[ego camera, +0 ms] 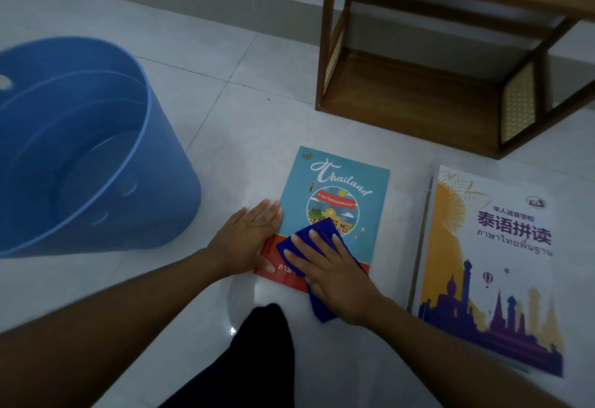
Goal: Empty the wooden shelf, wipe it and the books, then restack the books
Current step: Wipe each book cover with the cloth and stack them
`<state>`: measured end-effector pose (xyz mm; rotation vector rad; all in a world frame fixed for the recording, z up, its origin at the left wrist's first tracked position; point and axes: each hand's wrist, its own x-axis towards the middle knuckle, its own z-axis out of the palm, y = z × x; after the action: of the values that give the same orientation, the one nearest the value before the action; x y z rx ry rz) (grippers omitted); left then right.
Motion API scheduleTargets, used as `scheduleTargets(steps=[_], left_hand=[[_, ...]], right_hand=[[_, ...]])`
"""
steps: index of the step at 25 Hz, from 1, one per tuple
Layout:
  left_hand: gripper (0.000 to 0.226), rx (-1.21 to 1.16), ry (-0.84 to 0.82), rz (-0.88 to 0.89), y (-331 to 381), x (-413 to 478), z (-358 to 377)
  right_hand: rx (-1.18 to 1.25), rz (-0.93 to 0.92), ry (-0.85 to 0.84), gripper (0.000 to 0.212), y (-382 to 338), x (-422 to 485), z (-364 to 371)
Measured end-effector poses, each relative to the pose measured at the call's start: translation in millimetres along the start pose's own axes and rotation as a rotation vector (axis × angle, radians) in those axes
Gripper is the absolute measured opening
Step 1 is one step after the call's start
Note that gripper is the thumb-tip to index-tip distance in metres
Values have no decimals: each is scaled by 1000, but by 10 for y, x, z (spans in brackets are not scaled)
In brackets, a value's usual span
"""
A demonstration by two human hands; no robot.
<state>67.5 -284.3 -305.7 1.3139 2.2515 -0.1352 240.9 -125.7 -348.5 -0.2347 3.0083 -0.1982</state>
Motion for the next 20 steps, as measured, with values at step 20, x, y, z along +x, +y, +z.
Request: scheduleTargets(steps=[20], left_hand=[[103, 100, 19, -8, -97, -37, 54]], right_hand=[[32, -243, -90, 57, 19, 421, -128]])
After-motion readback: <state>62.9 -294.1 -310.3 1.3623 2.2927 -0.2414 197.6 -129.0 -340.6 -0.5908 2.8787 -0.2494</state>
